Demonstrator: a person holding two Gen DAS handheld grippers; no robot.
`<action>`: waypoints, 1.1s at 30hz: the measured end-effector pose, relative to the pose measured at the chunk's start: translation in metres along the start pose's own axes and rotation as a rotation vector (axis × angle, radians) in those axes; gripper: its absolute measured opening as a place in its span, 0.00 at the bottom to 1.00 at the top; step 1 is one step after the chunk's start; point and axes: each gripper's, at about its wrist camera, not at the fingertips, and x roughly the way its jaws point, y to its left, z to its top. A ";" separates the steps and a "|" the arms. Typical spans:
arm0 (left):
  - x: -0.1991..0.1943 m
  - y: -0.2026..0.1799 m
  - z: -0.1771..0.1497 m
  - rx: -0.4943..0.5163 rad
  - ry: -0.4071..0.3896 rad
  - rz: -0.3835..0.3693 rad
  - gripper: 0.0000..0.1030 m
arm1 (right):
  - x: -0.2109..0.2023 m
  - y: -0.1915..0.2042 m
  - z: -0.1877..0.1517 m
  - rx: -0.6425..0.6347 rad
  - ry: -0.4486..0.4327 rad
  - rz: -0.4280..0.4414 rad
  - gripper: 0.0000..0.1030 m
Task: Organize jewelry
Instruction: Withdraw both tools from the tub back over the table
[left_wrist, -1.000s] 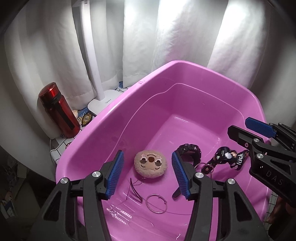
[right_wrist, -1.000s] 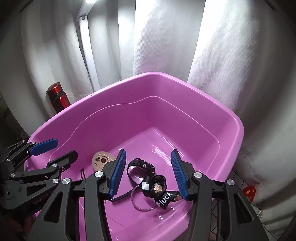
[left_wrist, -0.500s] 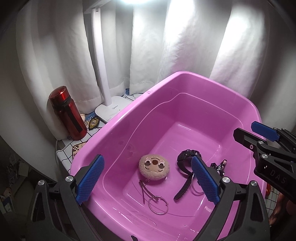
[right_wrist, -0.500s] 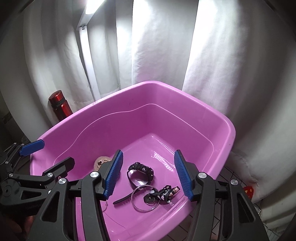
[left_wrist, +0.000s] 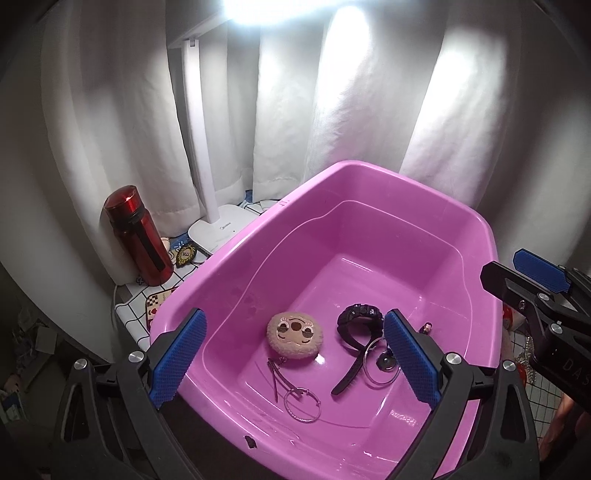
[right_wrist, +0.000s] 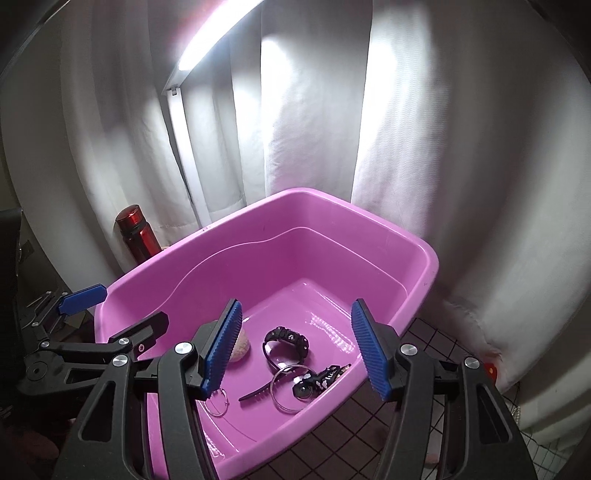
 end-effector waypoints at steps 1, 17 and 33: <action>-0.003 -0.002 -0.001 -0.001 -0.005 -0.006 0.93 | -0.006 -0.002 -0.004 0.010 -0.006 -0.001 0.60; -0.059 -0.106 -0.028 0.113 -0.068 -0.236 0.93 | -0.106 -0.116 -0.127 0.230 0.009 -0.191 0.60; -0.039 -0.238 -0.102 0.286 0.063 -0.402 0.94 | -0.165 -0.235 -0.236 0.462 0.097 -0.352 0.60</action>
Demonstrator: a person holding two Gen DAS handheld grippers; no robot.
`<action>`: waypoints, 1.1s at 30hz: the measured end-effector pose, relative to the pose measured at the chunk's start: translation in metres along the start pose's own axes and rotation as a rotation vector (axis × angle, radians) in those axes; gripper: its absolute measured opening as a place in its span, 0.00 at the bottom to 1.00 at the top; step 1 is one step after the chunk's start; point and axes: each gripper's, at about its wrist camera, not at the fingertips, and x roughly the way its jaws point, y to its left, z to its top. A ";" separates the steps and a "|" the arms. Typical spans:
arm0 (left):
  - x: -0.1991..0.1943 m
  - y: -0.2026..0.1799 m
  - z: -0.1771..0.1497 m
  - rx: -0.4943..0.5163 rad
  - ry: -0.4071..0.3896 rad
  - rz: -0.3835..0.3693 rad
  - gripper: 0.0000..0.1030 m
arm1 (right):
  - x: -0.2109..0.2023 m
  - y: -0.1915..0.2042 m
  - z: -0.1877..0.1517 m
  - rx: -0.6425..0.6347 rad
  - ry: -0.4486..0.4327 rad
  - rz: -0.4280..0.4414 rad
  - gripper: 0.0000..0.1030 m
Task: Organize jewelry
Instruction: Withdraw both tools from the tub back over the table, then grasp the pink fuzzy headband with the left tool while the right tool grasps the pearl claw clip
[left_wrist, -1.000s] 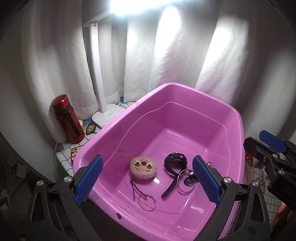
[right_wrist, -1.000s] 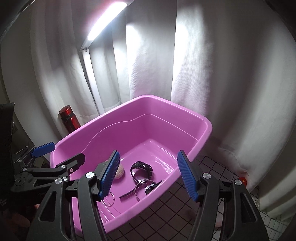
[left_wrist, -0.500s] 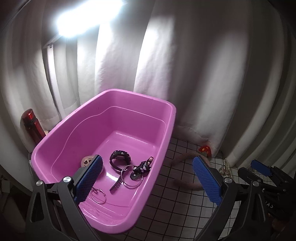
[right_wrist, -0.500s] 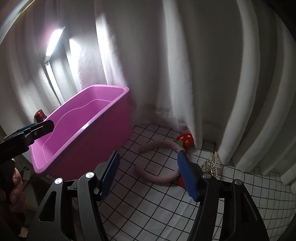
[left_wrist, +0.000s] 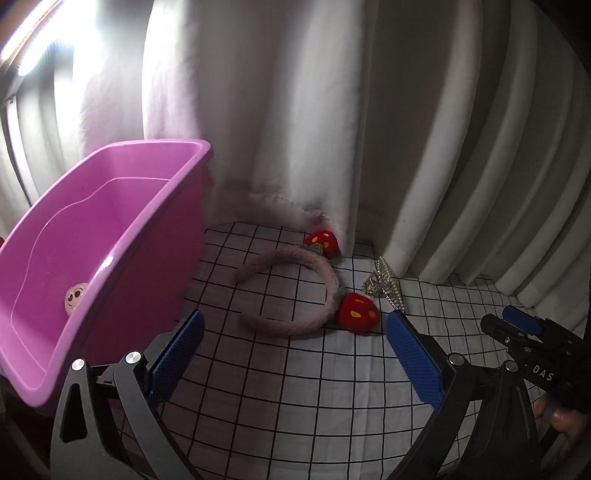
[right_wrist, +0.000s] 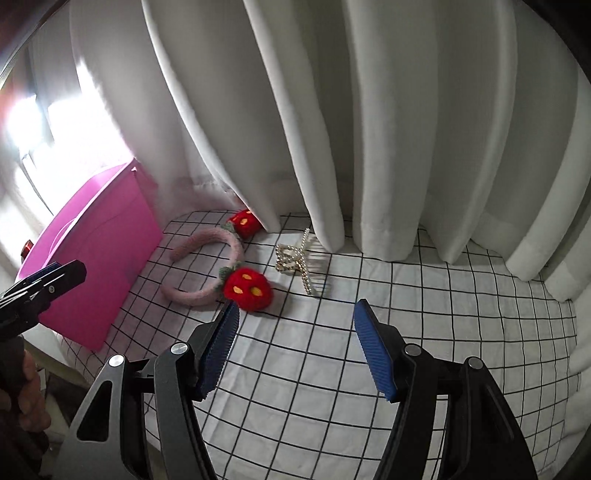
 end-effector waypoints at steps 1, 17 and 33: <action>0.008 -0.002 -0.003 0.005 0.013 -0.002 0.94 | 0.002 -0.007 -0.005 0.007 0.009 -0.002 0.60; 0.113 -0.011 -0.034 0.055 0.122 0.044 0.94 | 0.088 -0.024 -0.006 0.001 0.096 0.052 0.60; 0.166 -0.009 -0.029 0.082 0.123 0.029 0.94 | 0.170 -0.004 0.028 -0.089 0.116 0.068 0.60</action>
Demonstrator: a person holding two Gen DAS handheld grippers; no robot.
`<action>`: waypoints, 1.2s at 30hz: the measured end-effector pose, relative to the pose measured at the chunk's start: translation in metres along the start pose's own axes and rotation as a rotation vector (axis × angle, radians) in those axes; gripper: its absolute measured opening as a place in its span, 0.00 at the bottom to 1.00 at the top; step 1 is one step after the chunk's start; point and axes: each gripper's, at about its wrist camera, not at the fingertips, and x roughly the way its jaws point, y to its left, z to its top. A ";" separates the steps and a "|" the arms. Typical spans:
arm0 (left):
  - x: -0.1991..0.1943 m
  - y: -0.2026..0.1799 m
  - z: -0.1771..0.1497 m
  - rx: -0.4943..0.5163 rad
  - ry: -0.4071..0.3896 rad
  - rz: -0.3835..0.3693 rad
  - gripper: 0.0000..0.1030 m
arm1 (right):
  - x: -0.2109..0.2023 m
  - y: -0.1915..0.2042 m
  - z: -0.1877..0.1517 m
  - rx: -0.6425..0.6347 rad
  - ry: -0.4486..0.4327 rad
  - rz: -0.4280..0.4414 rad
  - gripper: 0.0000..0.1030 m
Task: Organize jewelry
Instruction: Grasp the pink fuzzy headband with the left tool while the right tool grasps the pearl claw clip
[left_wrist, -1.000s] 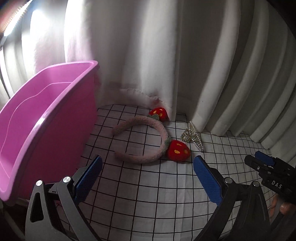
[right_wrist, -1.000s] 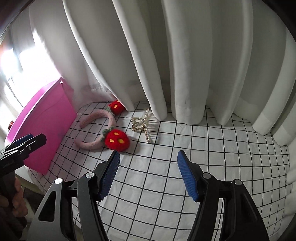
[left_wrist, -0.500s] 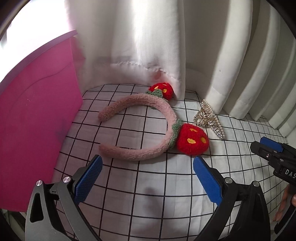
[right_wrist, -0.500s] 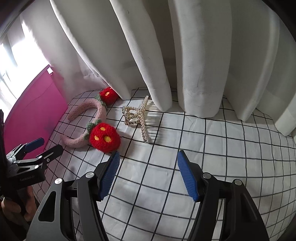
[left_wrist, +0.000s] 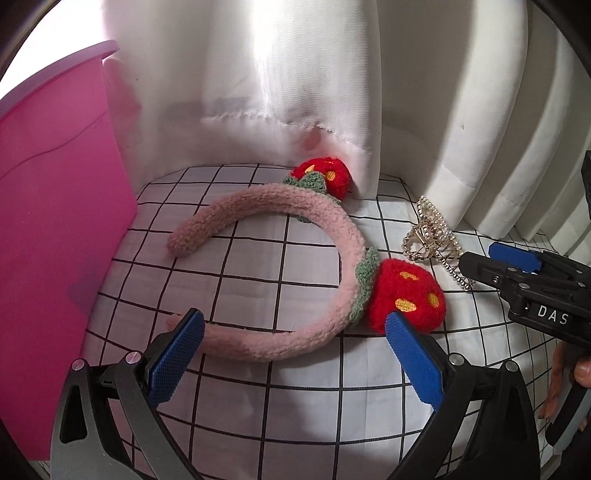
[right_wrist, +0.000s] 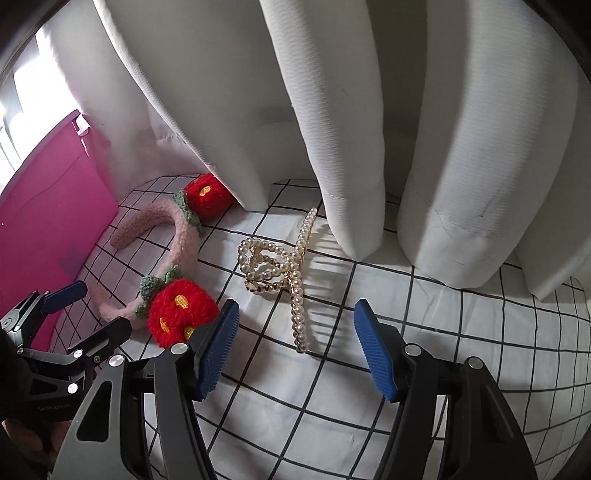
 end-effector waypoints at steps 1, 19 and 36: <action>0.003 0.000 0.000 0.001 0.002 -0.002 0.94 | 0.003 0.002 0.001 -0.004 0.001 0.002 0.60; 0.035 0.004 0.003 -0.015 0.030 -0.059 0.94 | 0.048 0.015 0.021 -0.017 0.048 -0.039 0.60; 0.045 -0.001 0.002 0.007 -0.001 -0.104 0.94 | 0.054 0.008 0.022 -0.020 0.002 -0.037 0.60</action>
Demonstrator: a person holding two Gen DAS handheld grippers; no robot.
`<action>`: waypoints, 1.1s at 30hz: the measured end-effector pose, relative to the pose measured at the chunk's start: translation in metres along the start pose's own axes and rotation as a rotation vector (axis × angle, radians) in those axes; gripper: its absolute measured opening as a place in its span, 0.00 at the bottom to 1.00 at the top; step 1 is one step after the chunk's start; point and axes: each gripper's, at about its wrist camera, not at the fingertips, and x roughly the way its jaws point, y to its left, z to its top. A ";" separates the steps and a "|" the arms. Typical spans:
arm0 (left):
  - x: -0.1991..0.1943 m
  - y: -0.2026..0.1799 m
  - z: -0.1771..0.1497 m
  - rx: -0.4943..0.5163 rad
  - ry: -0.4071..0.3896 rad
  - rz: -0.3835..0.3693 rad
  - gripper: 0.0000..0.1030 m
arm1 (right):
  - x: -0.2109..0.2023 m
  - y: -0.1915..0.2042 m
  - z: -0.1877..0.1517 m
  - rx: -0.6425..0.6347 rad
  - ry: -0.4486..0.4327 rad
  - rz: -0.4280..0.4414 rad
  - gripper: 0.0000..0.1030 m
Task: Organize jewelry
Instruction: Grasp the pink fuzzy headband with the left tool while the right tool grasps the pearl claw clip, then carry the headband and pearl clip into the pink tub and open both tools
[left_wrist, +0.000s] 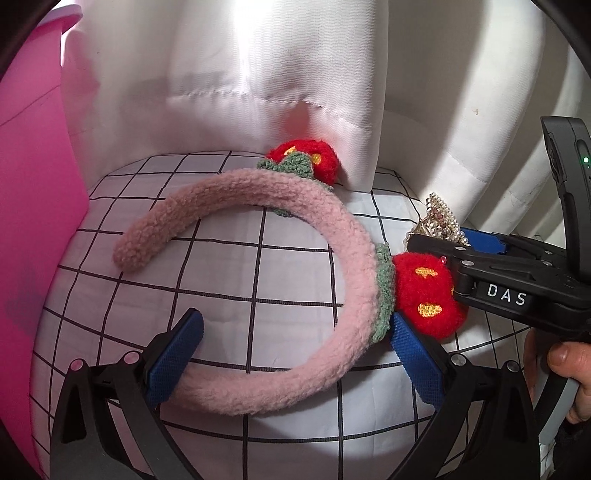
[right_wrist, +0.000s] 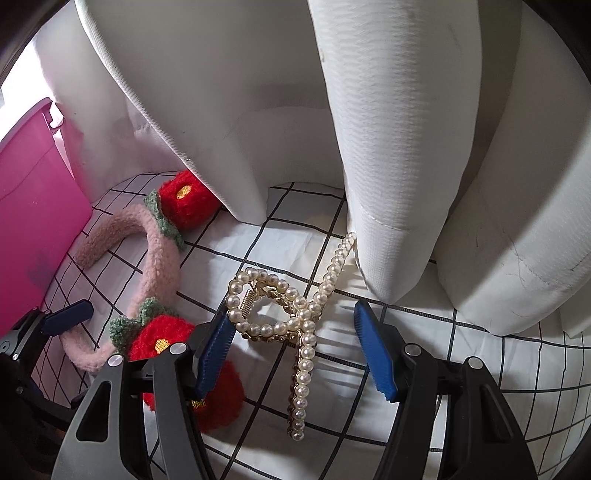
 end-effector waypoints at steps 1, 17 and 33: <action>0.000 -0.002 0.000 0.011 0.002 0.005 0.91 | -0.002 -0.002 0.001 0.001 -0.002 0.000 0.60; -0.020 -0.031 -0.016 0.148 -0.004 0.005 0.09 | -0.009 0.003 -0.007 0.036 -0.034 0.027 0.43; -0.093 -0.039 -0.017 0.117 -0.085 -0.039 0.09 | -0.068 -0.013 -0.040 0.111 -0.060 0.037 0.43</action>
